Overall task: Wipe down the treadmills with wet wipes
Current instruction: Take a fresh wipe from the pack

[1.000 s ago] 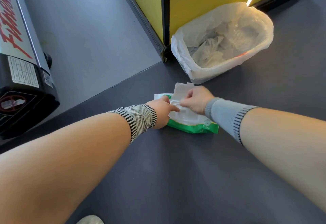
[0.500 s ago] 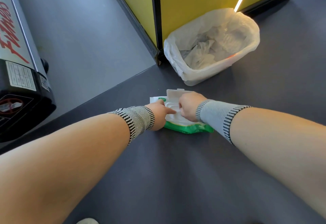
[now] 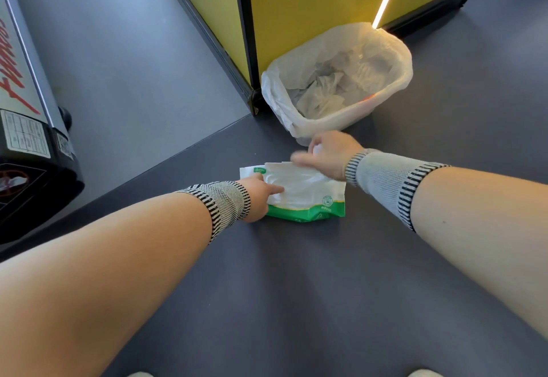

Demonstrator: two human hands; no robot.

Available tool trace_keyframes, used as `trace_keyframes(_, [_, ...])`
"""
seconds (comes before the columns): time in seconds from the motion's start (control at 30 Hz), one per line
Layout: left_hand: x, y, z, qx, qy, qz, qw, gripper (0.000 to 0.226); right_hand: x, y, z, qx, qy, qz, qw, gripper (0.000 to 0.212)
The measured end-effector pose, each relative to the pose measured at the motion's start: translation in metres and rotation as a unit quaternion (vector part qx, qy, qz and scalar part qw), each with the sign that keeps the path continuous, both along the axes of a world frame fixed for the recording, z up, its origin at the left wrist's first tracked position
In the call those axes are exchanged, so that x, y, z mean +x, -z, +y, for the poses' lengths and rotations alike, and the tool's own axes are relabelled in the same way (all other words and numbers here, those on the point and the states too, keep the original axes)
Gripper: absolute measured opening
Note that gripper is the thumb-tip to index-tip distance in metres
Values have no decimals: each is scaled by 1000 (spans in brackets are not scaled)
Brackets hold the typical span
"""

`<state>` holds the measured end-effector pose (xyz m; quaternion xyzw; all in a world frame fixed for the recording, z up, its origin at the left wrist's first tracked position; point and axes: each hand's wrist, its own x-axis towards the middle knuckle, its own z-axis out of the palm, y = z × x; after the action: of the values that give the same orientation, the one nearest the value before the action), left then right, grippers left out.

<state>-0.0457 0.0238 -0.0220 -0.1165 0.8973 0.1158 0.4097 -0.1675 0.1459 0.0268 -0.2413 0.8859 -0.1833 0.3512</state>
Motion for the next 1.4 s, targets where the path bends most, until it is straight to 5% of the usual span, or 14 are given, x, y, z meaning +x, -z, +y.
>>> trace_keyframes(0.07, [-1, -2, -2, -4, 0, 7, 1000, 62, 7, 5, 5, 147, -190, 101, 966, 38])
trace_keyframes(0.17, [-1, -6, -4, -5, -4, 15, 1000, 64, 15, 7, 8, 240, -244, 138, 929, 11])
trace_keyframes(0.3, [-2, -10, -4, -19, -5, 18, 1000, 55, 1, 1, 5, -20, -13, 16, 1000, 16])
trace_keyframes(0.4, [-4, -16, -7, -87, -11, 68, 994, 33, -3, 3, 0, -135, 120, -50, 982, 20])
trace_keyframes(0.5, [-1, -20, -15, -122, -91, 158, 976, 28, -1, 12, -2, -149, 131, -48, 979, 21])
trace_keyframes(0.6, [7, -19, -17, -74, -8, 212, 974, 41, 7, 17, 3, -68, -1, -7, 998, 25])
trace_keyframes(0.77, [22, -4, -16, -87, 224, 105, 965, 70, 26, 23, 10, 113, -260, 25, 959, 37])
trace_keyframes(1.03, [12, 3, -10, -115, 239, 17, 964, 76, 24, 34, 6, 171, -302, 22, 937, 32])
trace_keyframes(1.13, [2, -6, -5, -64, 144, 24, 987, 59, 21, 28, -2, 89, -181, 16, 979, 30])
trace_keyframes(1.23, [-12, -30, -9, 47, -72, 100, 991, 44, 14, 5, -19, -24, -36, -34, 998, 32])
trace_keyframes(1.3, [-20, -59, -15, 142, -217, 126, 957, 36, 10, -24, -32, -74, 12, -55, 996, 26])
trace_keyframes(1.4, [-22, -122, -23, 316, -422, 93, 845, 18, 9, -85, -44, -123, 104, -116, 980, 26])
